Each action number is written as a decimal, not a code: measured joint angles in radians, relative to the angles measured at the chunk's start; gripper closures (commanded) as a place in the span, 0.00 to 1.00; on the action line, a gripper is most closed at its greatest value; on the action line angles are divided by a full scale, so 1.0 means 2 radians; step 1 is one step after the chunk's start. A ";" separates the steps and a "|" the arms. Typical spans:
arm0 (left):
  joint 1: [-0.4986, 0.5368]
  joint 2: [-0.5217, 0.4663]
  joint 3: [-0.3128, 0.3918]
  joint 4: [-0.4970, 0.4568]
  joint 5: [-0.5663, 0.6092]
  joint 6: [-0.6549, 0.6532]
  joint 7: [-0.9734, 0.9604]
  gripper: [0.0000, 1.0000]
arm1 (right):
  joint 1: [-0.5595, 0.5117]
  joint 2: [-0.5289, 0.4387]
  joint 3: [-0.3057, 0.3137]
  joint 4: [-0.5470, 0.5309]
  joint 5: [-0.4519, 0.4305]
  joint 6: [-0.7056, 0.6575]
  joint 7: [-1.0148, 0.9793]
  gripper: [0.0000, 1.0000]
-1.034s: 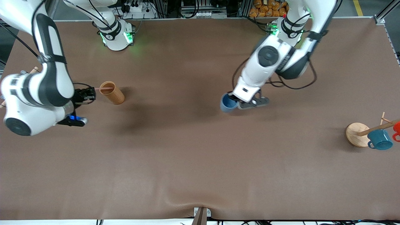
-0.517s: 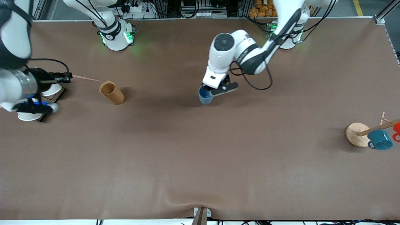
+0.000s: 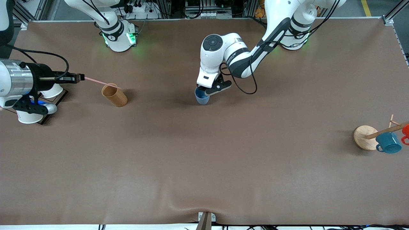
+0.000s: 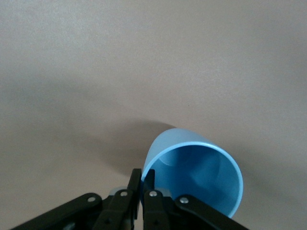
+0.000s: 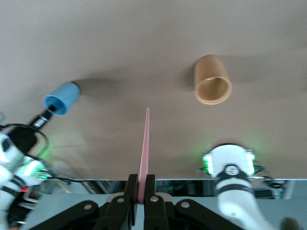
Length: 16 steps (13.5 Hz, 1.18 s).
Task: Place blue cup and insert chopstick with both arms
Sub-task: 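Carry the blue cup to mid-table with the left gripper while the right lifts the chopstick, then release the blue cup with the left gripper while the right gripper carries the chopstick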
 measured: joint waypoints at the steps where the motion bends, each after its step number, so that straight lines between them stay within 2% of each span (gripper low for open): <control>1: 0.000 0.001 0.001 0.001 0.000 0.000 0.000 0.00 | 0.001 0.002 0.001 -0.003 0.007 0.011 0.016 1.00; 6: 0.007 -0.012 0.002 0.016 0.000 0.000 -0.001 0.00 | 0.040 0.009 0.002 -0.051 0.052 0.082 0.115 1.00; 11: 0.051 -0.095 0.002 0.029 0.000 -0.049 -0.001 0.00 | 0.088 0.009 0.003 -0.088 0.084 0.130 0.224 1.00; 14: 0.070 -0.113 0.003 0.071 -0.006 -0.109 0.011 0.00 | 0.123 0.009 0.004 -0.110 0.101 0.156 0.296 1.00; 16: 0.090 -0.113 0.003 0.105 -0.032 -0.140 0.048 0.00 | 0.152 0.009 0.004 -0.132 0.108 0.191 0.337 1.00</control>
